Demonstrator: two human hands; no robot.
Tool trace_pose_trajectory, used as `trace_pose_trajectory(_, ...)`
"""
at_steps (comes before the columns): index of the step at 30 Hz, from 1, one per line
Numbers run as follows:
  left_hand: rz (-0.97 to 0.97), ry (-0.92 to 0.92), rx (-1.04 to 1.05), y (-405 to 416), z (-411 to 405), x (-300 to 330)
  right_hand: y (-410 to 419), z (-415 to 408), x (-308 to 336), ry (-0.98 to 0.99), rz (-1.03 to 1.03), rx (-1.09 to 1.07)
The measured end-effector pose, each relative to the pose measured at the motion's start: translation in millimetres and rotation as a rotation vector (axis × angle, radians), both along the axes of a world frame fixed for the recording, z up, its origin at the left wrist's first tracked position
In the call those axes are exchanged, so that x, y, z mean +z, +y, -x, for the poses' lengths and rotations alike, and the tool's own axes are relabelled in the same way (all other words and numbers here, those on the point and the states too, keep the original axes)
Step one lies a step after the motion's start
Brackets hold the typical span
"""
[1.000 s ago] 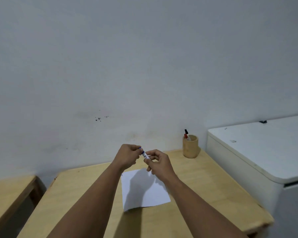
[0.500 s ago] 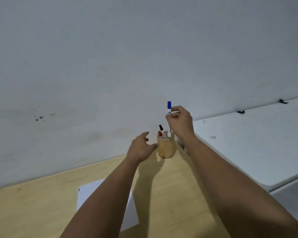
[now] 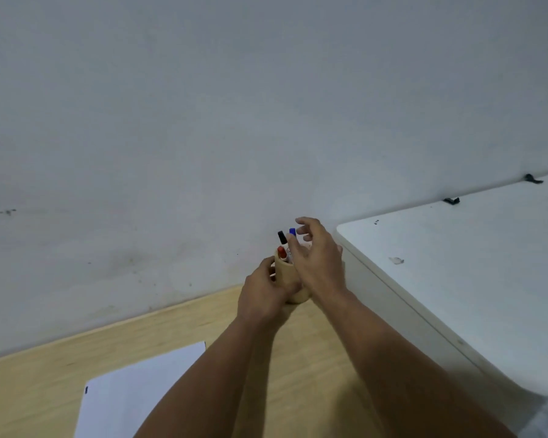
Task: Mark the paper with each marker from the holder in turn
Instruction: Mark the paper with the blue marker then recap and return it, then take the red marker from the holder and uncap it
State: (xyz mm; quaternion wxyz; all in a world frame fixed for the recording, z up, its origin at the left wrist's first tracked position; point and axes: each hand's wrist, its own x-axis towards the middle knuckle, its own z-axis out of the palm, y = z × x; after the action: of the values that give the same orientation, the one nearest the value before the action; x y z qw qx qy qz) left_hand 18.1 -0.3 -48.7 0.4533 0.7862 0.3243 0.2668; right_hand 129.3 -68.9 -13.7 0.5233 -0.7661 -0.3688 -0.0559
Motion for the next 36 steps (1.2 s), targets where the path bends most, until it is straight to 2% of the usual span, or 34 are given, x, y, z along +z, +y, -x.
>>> trace_pose_trajectory(2,-0.01,0.0,0.002,0,0,-1,-2,4,-6,-0.121,-0.023,-0.037)
trace_pose_trajectory(7,-0.058,0.042,0.014,2,1,-2,4,8,-23,-0.21,0.173,-0.063)
trace_pose_trajectory(11,-0.044,0.087,-0.012,-3,2,11,2,10,-10,-0.161,0.093,-0.066)
trace_pose_trajectory(14,-0.079,0.158,0.026,-4,8,22,-1,15,17,-0.147,-0.04,-0.075)
trace_pose_trajectory(16,-0.108,0.188,0.062,-4,17,30,-3,20,39,-0.082,-0.14,-0.053)
trace_pose_trajectory(19,-0.143,0.172,0.102,-5,40,46,-11,31,70,0.119,-0.268,0.054)
trace_pose_trajectory(22,-0.187,0.122,0.155,-6,71,68,-18,50,87,0.232,-0.305,0.126)
trace_pose_trajectory(25,-0.203,0.07,0.186,-6,110,89,-23,84,96,0.395,-0.234,0.231)
trace_pose_trajectory(28,-0.228,0.011,0.253,-8,157,106,-28,131,98,0.603,-0.052,0.404)
trace_pose_trajectory(31,-0.153,-0.071,0.312,-13,210,120,-30,177,90,0.649,0.094,0.628)
trace_pose_trajectory(36,-0.19,-0.003,0.343,-12,288,127,-25,244,74,0.708,0.201,0.906)
